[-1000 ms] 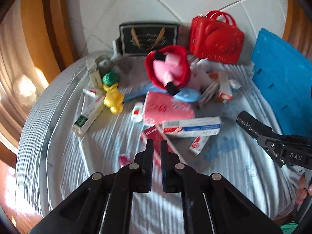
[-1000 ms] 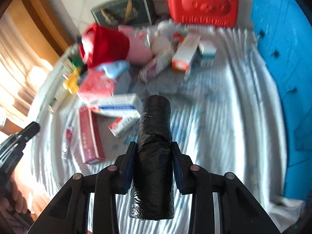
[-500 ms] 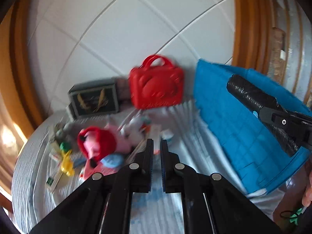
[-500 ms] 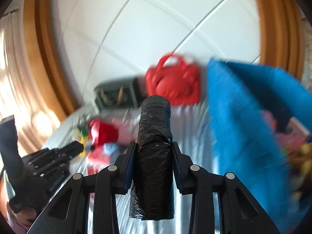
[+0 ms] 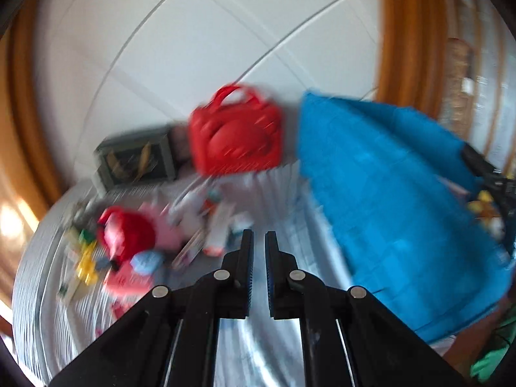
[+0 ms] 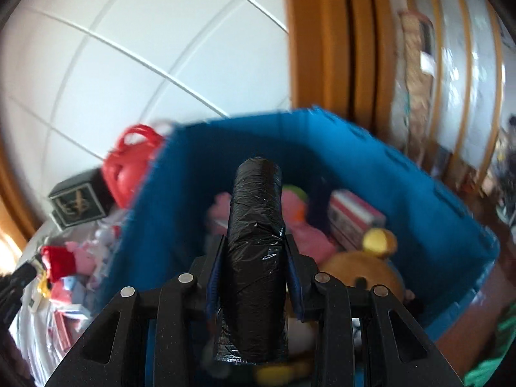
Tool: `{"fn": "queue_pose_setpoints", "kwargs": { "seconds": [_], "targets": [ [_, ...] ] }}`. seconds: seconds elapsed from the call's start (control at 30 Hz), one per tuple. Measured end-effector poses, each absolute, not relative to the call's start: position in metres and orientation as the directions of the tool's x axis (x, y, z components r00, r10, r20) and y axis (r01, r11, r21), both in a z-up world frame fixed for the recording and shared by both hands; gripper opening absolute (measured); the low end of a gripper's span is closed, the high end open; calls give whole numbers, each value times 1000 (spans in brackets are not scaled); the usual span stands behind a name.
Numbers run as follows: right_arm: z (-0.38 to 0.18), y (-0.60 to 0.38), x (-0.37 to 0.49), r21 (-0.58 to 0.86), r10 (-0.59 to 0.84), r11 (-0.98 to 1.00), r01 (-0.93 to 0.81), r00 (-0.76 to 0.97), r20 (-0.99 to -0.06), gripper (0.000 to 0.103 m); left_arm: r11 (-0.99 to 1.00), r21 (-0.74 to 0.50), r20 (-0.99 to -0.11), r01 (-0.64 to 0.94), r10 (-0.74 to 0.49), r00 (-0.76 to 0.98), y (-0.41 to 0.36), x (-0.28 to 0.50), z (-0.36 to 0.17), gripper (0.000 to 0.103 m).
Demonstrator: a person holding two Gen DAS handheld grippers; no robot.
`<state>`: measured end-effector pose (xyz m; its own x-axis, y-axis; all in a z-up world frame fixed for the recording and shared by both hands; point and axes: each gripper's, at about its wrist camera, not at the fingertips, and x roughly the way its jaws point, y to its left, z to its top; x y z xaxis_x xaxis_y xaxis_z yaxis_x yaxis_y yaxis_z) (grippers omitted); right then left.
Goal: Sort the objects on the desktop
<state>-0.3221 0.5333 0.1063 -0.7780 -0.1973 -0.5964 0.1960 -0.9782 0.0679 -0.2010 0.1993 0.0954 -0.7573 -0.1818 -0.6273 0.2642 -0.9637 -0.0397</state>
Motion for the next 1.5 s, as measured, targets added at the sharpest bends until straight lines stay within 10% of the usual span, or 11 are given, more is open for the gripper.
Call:
{"fn": "queue_pose_setpoints", "kwargs": {
  "seconds": [0.23, 0.3, 0.67, 0.97, 1.0, 1.13, 1.5],
  "targets": [
    [98, 535, -333, 62, -172, -984, 169, -779, -603, 40, -818, 2, -801, 575, -345, -489, 87, -155, 2, 7],
    [100, 534, -332, 38, -143, -988, 150, -788, -599, 61, -760, 20, -845, 649, -360, -395, 54, -132, -29, 8],
    [156, 427, -234, 85, -405, -909, 407, -821, -402, 94, -712, -43, -936, 701, -217, -277, -42, -78, -120, 8],
    [56, 249, -223, 155, -570, -737, 658, -480, -667, 99, -785, -196, -893, 588, -105, -438, -65, -75, -136, 8],
    [35, 228, -222, 178, -569, -719, 672, -421, -707, 99, -793, -189, -888, 579, -114, -446, -66, -75, -135, 11],
    [-20, 175, -211, 209, -540, -674, 708, -280, -794, 99, -813, -159, -903, 559, -109, -416, -69, -83, -148, 76],
    [-91, 117, -192, 229, -479, -622, 749, -132, -868, 99, -817, -54, -932, 574, -165, -322, -64, -89, -164, 81]
  ]
}}
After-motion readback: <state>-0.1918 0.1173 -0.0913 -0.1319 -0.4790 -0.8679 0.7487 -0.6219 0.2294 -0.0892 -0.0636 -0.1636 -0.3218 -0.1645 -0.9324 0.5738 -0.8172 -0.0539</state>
